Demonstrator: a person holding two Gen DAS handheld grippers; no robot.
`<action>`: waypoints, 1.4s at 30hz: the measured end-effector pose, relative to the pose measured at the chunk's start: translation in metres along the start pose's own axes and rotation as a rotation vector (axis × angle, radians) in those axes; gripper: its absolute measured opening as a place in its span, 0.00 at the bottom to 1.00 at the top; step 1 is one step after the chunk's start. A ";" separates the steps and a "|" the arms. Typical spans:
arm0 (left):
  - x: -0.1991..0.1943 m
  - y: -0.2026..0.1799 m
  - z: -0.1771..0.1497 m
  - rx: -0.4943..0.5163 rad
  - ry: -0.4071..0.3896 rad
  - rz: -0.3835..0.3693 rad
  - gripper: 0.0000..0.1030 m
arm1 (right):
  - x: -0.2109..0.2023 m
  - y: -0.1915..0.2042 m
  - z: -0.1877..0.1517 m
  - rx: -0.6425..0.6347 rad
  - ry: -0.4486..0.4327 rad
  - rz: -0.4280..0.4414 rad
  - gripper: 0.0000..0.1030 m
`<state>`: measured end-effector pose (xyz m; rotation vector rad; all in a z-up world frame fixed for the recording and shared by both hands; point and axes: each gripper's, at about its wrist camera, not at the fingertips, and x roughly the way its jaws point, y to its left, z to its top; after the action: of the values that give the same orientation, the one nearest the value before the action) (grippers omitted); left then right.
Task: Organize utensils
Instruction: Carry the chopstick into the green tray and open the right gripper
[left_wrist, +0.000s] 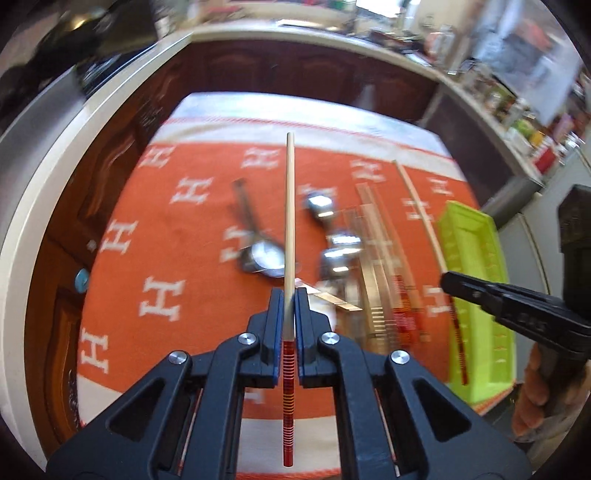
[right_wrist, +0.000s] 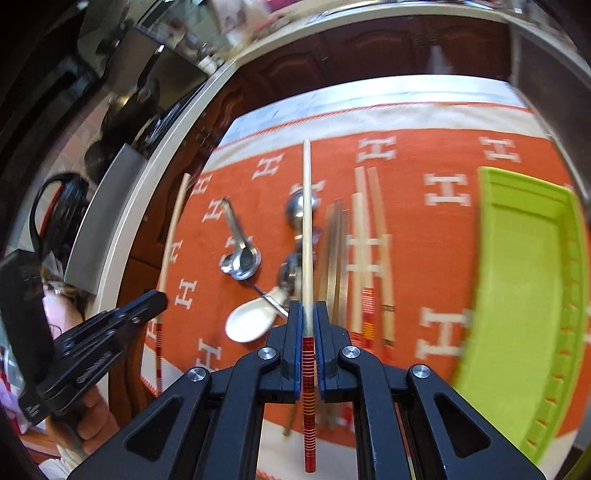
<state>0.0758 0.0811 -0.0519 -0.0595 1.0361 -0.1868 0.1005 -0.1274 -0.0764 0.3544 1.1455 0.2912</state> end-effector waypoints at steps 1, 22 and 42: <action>-0.002 -0.011 0.002 0.016 -0.002 -0.014 0.03 | -0.011 -0.009 -0.005 0.012 -0.014 -0.009 0.06; 0.069 -0.235 0.000 0.174 0.188 -0.254 0.04 | -0.110 -0.158 -0.074 0.292 -0.131 -0.263 0.09; 0.019 -0.177 -0.018 0.206 0.081 -0.041 0.25 | -0.091 -0.126 -0.093 0.223 -0.148 -0.351 0.23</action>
<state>0.0475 -0.0952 -0.0528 0.1143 1.0922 -0.3345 -0.0144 -0.2666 -0.0879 0.3572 1.0745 -0.1698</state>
